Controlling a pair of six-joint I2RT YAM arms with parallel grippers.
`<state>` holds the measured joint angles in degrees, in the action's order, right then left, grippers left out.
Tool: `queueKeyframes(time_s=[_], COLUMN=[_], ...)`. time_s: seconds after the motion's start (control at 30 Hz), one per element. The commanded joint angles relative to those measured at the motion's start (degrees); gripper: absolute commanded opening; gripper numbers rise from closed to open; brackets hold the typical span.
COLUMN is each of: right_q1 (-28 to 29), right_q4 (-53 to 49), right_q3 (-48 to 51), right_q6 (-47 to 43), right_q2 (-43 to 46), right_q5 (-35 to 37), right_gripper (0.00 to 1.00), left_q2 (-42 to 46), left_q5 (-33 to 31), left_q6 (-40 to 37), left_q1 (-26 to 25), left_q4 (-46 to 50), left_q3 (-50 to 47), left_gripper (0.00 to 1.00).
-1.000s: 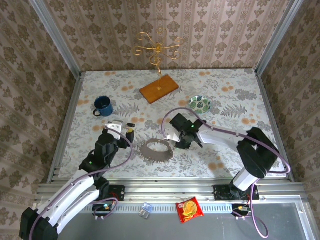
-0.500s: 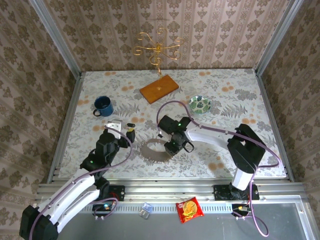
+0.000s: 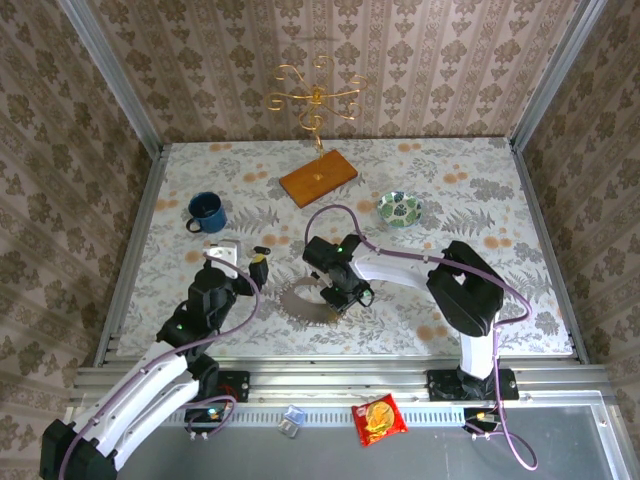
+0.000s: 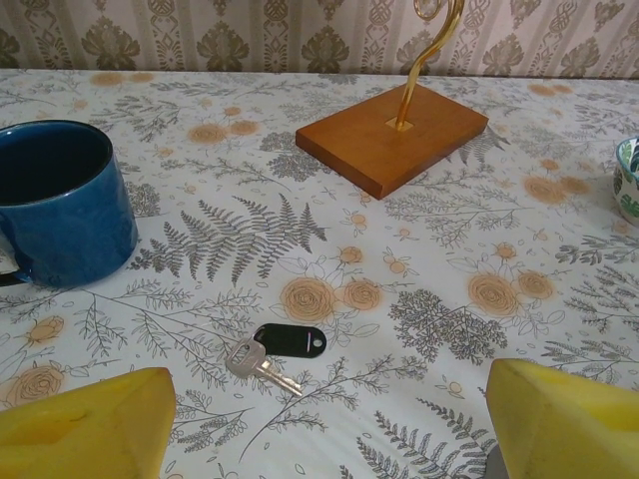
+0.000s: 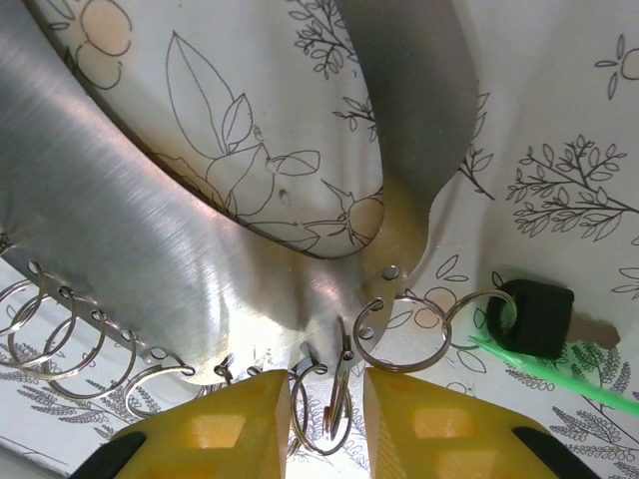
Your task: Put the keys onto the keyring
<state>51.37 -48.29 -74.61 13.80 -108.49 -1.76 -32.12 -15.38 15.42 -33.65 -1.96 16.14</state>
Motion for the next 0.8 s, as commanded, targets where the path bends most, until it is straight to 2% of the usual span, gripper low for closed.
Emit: queueKeyframes(time_s=[0.0,0.43,0.7,0.77], right_q1=[0.0,0.0,0.0,0.0], right_q4=[-2.2,-4.4,-5.1,-5.4], right_q3=[-1.6,-2.1,-2.7,-3.1], right_q6=[1.8,1.2,0.2,-0.4], right_q2=[-1.6,-2.8,-2.9,-2.3], right_q5=[2.1,2.8,2.7,3.1], right_gripper=[0.25,0.18,0.0,0.0], left_q2=[0.6,0.6,0.6,0.6], left_q5=[0.5,0.9,1.1,1.1], left_q6=[1.0,0.8,0.2,-0.2], left_q1=[0.3,0.3,0.3,0.3], left_q4=[0.5,0.2,0.3,0.4], left_q3=[0.7,0.6,0.8,1.0], left_gripper=[0.82,0.82,0.82,0.82])
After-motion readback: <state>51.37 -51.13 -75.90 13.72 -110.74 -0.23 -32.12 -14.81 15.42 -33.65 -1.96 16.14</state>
